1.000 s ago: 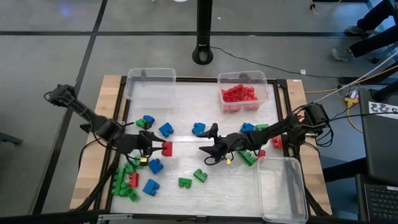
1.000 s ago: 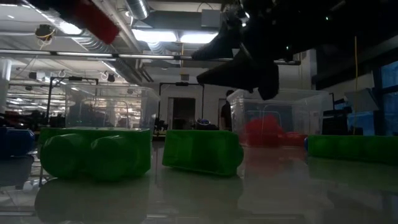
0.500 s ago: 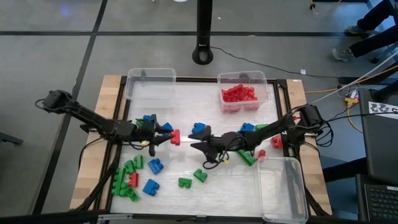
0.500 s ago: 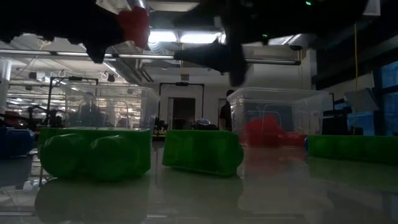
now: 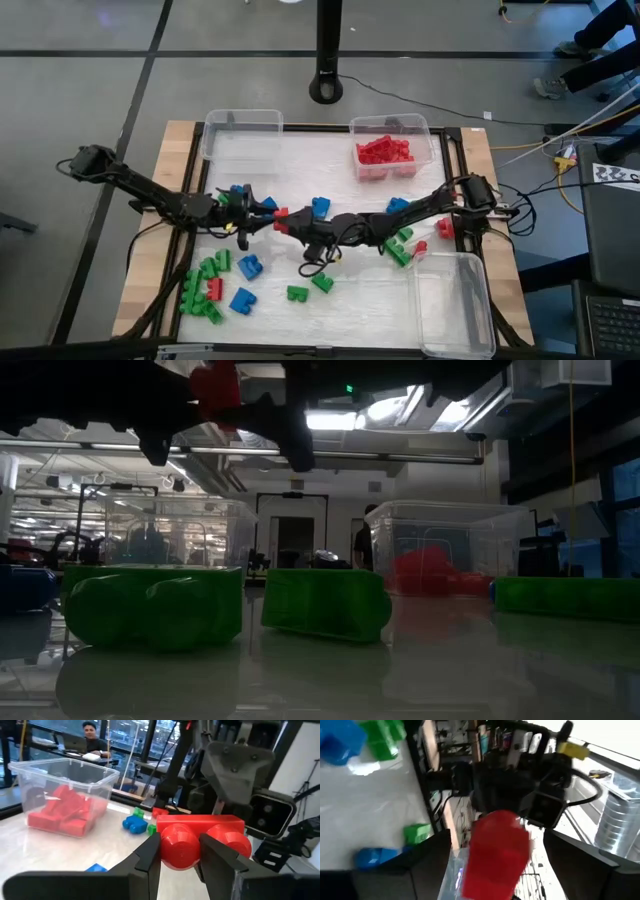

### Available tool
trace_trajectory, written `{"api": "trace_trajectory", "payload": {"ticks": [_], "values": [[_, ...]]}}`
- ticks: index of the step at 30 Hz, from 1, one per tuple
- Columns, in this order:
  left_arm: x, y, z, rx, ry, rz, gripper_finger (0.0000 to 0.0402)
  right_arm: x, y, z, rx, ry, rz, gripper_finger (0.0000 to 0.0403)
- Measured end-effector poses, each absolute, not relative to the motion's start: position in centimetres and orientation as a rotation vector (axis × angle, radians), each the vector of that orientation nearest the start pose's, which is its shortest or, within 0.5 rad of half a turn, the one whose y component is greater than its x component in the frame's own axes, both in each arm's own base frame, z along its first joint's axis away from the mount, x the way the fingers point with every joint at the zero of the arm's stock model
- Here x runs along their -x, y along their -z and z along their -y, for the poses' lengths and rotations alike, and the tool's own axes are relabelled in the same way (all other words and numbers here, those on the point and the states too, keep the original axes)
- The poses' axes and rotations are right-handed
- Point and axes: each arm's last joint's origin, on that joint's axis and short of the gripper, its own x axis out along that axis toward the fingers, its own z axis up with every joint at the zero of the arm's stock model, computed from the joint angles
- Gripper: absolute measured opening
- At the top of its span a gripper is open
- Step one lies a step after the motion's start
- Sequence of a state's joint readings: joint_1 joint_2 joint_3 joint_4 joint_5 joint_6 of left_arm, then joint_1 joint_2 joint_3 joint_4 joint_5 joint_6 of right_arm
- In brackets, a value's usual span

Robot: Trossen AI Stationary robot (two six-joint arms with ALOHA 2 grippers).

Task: Sort blocks
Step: Put the red game piece into the top right transparent bin

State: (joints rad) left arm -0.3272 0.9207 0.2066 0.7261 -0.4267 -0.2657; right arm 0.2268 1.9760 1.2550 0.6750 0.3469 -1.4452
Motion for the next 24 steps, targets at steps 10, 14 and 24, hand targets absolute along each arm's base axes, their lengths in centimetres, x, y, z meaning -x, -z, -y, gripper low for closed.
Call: {"api": "trace_trajectory", "payload": {"ticks": [10, 14, 24], "values": [[-17.16, -20.24, 5.13, 0.239, -0.06, 0.045, 0.0104, -43.77, -22.84, -8.56, 1.365, 0.076, -0.118, 0.0179], [-17.17, -20.18, 5.13, 0.238, -0.059, 0.039, 0.0104, -43.77, -22.74, -8.57, 1.352, 0.057, -0.115, 0.0142], [-17.29, -20.14, 4.72, 0.274, -0.081, 0.039, 0.0153, -43.75, -22.74, -8.56, 1.352, 0.08, -0.133, 0.0144]]}}
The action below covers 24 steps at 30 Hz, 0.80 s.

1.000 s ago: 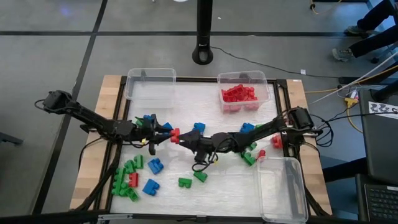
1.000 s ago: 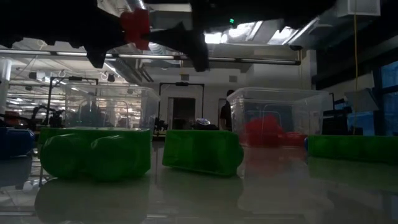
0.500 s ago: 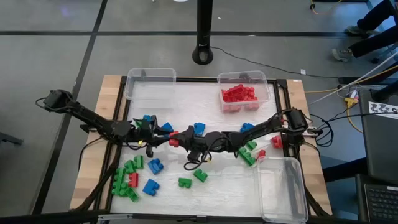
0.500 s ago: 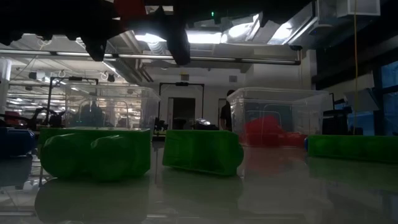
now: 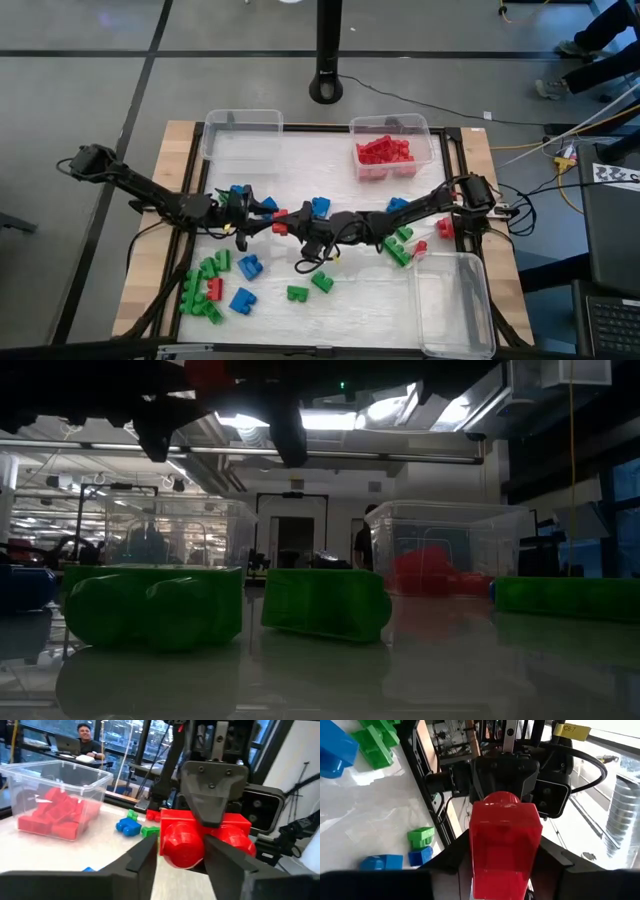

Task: Sort blocks
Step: Put the red game piece into the top right transparent bin

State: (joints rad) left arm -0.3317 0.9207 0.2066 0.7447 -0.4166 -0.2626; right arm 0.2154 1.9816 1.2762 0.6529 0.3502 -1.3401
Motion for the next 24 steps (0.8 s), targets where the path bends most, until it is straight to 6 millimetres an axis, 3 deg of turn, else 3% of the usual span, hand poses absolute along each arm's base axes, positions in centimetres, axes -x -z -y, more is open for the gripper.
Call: {"api": "trace_trajectory", "payload": {"ticks": [7, 17, 24], "values": [[-17.1, -20.1, 4.6, 0.23, -0.092, 0.016, 0.0201, -43.1, -23.6, -8.9, 1.344, 0.107, -0.196, 0.0142], [-16.8, -19.5, 4.5, 0.176, -0.1, -0.063, 0.0205, -40.6, -26.6, -7.5, 1.288, 0.162, -0.41, 0.0143], [-16.8, -19.4, 4.5, 0.165, -0.105, -0.073, 0.0205, -39.7, -26.4, -5.7, 1.227, 0.238, -0.59, 0.0143]]}}
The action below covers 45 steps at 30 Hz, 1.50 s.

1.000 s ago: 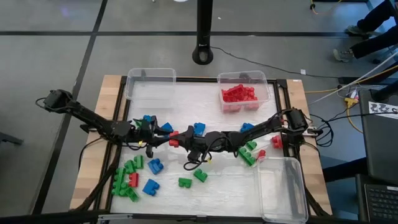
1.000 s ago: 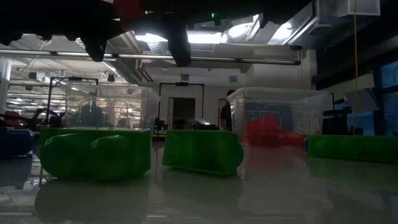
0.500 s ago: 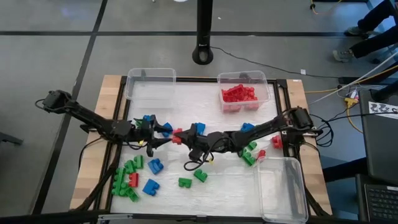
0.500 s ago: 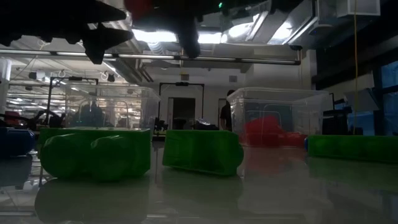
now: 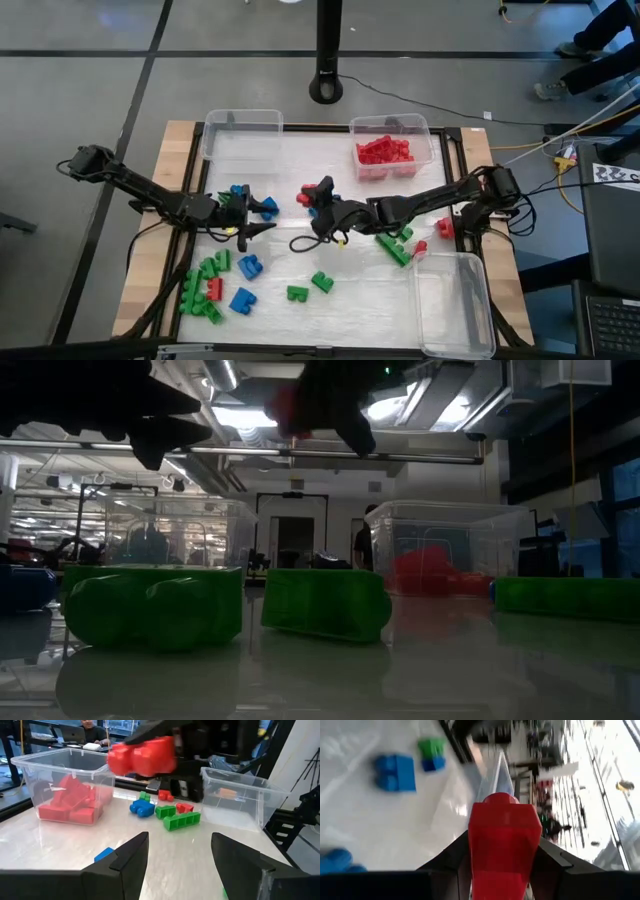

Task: Sort blocks
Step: Put the red game piece into the top right transparent bin

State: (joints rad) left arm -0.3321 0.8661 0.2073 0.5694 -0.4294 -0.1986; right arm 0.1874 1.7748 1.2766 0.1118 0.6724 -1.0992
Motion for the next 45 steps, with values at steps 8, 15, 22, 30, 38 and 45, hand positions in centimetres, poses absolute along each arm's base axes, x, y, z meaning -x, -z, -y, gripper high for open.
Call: {"api": "trace_trajectory", "payload": {"ticks": [8, 15, 22, 30, 38, 45], "values": [[-16.8, -19.2, 4.5, 0.159, -0.107, -0.087, 0.0205, -38.7, -25.1, -1.7, 1.153, 0.33, -0.85, 0.0143], [-16.7, -19.1, 4.5, 0.154, -0.109, -0.1, 0.0205, -36.0, -26.6, 4.0, 1.003, 0.455, -1.014, 0.0143], [-16.7, -19.0, 4.5, 0.13, -0.109, -0.111, 0.0205, -32.1, -27.6, 9.3, 0.838, 0.677, -1.211, 0.0143], [-16.7, -19.0, 4.5, 0.125, -0.109, -0.109, 0.0205, -29.2, -26.6, 13.4, 0.548, 0.68, -1.331, 0.0189], [-16.7, -19.0, 4.5, 0.126, -0.109, -0.108, 0.0205, -28.6, -26.6, 14.2, 0.439, 0.611, -1.311, 0.0278], [-16.7, -19.0, 4.5, 0.102, -0.107, -0.11, 0.0205, -29.8, -27.9, 9.6, 0.521, 0.518, -1.214, 0.0302]]}}
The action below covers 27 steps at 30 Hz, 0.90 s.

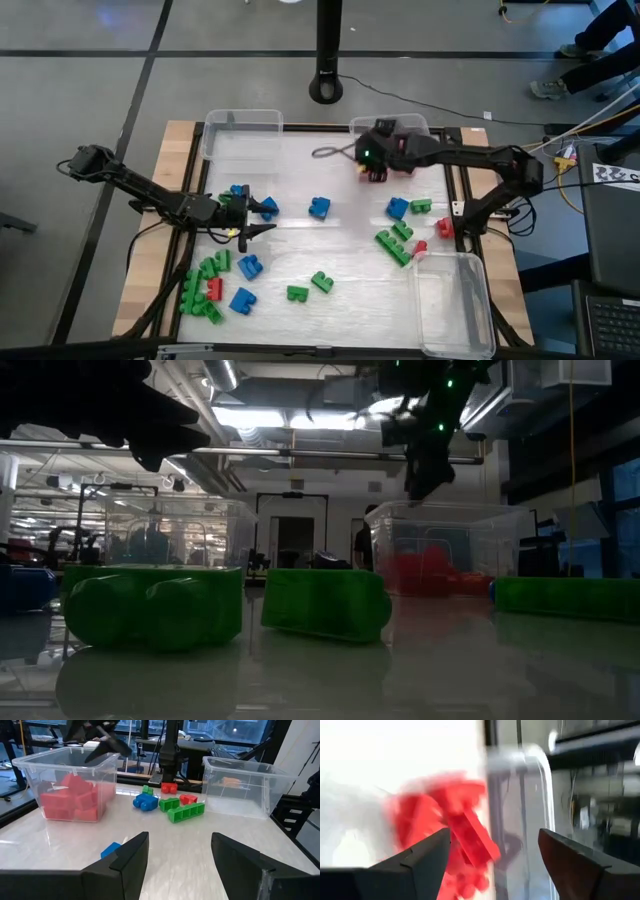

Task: Sort blocks
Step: Put the red game piece into the top right transparent bin

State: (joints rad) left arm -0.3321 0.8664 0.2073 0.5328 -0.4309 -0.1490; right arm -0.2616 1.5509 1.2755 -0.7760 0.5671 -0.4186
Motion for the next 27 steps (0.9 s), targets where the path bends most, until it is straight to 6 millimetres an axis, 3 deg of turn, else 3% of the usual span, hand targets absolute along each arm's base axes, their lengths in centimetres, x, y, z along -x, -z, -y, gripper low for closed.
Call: {"api": "trace_trajectory", "payload": {"ticks": [4, 13, 20, 27], "values": [[-16.7, -19.0, 4.5, 0.101, -0.107, -0.11, 0.0205, -31.7, -27.9, 5.7, 0.631, 0.406, -1.091, 0.0302], [-16.7, -19.0, 4.5, 0.079, -0.106, -0.114, 0.0205, -34.0, -24.2, -1.7, 0.712, 0.139, -0.643, 0.0303], [-16.7, -19.0, 4.5, 0.073, -0.105, -0.118, 0.0205, -34.1, -21.9, -3.8, 0.667, 0.049, -0.417, 0.0303], [-16.7, -18.7, 4.5, 0.069, -0.106, -0.139, 0.0205, -35.0, -19.9, -4.5, 0.656, -0.027, -0.405, 0.0303]]}}
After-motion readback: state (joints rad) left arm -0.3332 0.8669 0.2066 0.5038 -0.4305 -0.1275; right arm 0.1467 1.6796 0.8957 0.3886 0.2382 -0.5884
